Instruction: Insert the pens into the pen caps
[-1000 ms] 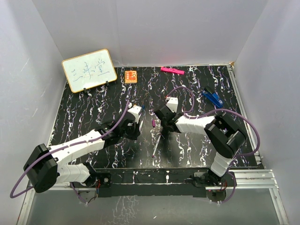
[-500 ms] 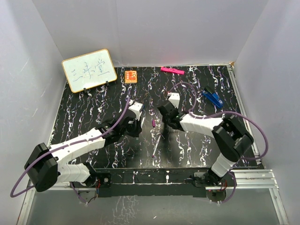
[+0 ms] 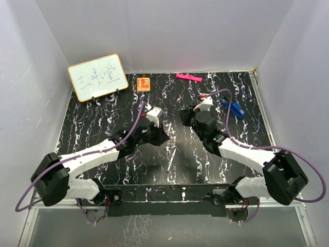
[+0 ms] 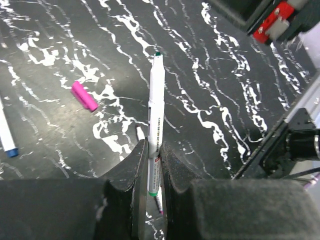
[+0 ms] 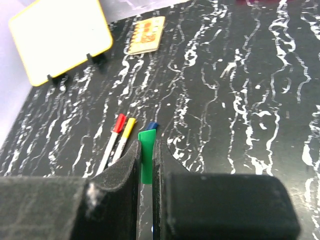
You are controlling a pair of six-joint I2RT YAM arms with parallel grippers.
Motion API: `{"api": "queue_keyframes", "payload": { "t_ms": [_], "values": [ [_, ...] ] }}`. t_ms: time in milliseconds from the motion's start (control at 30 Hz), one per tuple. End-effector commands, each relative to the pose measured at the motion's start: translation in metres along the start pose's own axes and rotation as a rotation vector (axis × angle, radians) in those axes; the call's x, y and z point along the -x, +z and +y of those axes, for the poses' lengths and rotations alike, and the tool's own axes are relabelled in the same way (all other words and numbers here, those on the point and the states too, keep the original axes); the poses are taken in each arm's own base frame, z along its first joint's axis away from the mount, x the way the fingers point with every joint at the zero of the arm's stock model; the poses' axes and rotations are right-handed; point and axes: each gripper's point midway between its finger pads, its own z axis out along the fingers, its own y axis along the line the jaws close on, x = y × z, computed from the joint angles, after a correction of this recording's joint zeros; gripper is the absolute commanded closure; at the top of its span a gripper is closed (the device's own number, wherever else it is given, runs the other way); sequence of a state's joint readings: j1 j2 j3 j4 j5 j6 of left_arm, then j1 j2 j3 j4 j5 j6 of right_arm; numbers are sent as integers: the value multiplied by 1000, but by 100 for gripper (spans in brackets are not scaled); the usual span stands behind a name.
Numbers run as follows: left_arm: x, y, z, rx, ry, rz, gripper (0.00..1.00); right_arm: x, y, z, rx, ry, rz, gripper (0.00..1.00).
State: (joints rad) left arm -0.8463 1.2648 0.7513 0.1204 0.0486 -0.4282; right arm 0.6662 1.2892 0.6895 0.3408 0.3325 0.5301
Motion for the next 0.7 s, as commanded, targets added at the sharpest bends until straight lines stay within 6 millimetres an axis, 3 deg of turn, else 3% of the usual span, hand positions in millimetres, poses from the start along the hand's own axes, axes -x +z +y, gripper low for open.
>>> {"api": "queue_keyframes", "payload": {
  "t_ms": [0, 233, 667],
  "values": [
    [26, 5, -36, -173, -39, -67, 100, 49, -15, 43, 219, 72, -186, 100],
    [29, 6, -47, -236, -45, -79, 100, 62, -32, 67, 360, 91, -225, 100],
    [50, -4, -46, -218, -74, -192, 100, 61, -51, 73, 455, 160, -253, 100]
  ]
}}
